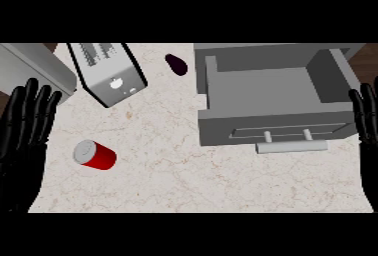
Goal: Pick up the can, place it into the drawer and close the drawer
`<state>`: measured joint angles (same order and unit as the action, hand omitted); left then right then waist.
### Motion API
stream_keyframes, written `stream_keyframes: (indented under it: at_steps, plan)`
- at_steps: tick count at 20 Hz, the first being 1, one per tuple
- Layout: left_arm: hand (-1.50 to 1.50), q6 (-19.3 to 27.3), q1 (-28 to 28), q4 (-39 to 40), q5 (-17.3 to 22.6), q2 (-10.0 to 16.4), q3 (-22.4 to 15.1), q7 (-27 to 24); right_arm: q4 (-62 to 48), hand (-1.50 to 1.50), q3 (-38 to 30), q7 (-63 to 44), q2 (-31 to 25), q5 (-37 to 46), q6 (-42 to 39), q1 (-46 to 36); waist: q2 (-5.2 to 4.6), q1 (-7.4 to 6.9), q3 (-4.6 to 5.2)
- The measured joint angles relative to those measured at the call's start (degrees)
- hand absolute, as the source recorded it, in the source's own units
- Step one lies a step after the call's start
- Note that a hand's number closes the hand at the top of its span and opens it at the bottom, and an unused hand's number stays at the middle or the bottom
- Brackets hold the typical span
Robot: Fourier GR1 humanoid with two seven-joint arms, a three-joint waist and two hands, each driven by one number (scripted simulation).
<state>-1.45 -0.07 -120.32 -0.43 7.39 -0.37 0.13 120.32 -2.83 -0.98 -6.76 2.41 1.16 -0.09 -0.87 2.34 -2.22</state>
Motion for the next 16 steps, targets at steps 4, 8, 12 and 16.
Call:
stream_keyframes:
  at_steps: [4, 8, 12, 16]
  plan:
    - [-1.5, -1.74, 2.1, -1.33, 3.13, 1.22, 2.8, -0.05, -0.56, -1.5, -0.52, 0.91, 0.93, -1.72, -0.23, 0.81, 0.59, -1.63, 1.41]
    - [-1.5, -1.04, 7.83, -0.94, 6.91, 1.08, 7.63, 3.01, -1.15, -1.5, -1.11, -2.19, 1.69, -3.41, 0.14, 2.31, 0.73, -2.74, 1.95]
    - [-1.5, 1.15, 11.83, -1.37, 9.19, 0.34, 10.45, 9.66, -1.29, -1.5, -1.28, -8.36, 2.2, -3.29, 1.85, 2.9, 0.85, -2.91, 2.13]
    - [-1.5, 2.16, 13.11, -3.74, 10.7, 0.59, 12.79, 15.22, -1.84, -1.5, -2.41, -10.18, 1.88, -4.37, 1.46, 3.41, 0.89, -2.67, 2.17]
